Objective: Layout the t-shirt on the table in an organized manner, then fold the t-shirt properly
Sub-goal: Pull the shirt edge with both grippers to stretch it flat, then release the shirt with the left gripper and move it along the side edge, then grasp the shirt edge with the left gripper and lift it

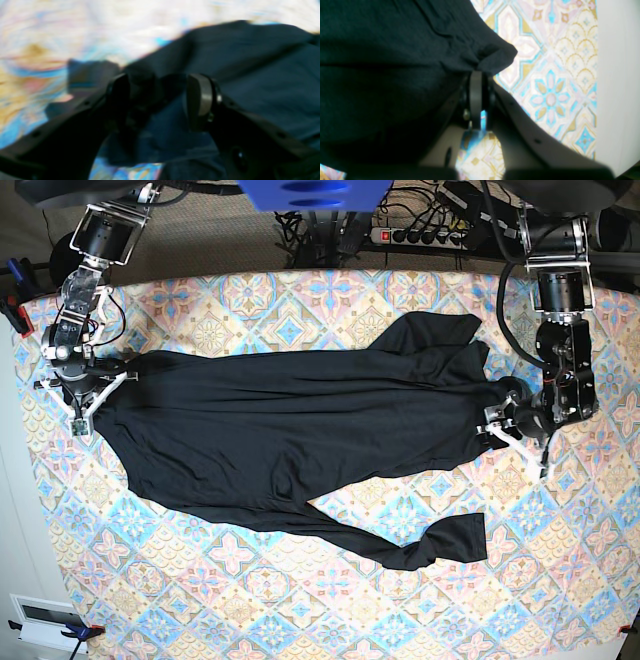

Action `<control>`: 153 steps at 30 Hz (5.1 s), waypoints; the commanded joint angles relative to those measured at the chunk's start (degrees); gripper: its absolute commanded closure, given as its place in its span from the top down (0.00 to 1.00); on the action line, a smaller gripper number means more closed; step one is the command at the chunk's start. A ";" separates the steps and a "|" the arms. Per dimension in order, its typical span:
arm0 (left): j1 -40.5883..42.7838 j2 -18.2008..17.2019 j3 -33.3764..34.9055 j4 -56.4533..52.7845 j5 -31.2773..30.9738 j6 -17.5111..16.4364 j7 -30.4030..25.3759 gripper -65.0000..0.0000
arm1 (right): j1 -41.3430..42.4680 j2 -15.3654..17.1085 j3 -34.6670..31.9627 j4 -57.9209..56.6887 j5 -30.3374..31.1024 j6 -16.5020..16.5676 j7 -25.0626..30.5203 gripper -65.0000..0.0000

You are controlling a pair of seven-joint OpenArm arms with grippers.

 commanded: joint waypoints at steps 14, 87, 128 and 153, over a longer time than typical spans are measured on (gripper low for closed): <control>0.63 0.55 -0.65 0.62 0.74 0.24 -1.23 0.52 | 0.77 0.89 0.33 0.95 0.02 -0.34 0.96 0.00; -22.93 6.53 7.09 -29.88 17.18 0.24 -23.29 0.36 | 0.33 -0.26 -9.08 9.13 0.19 0.02 0.87 0.00; -14.84 2.75 10.69 -11.33 5.22 2.70 -19.16 0.45 | 0.51 -0.26 -9.08 9.22 0.19 0.02 0.87 0.00; -21.78 5.30 15.71 -30.76 5.14 2.87 -31.65 0.01 | 0.68 -0.26 -8.90 9.13 0.19 0.02 0.87 0.00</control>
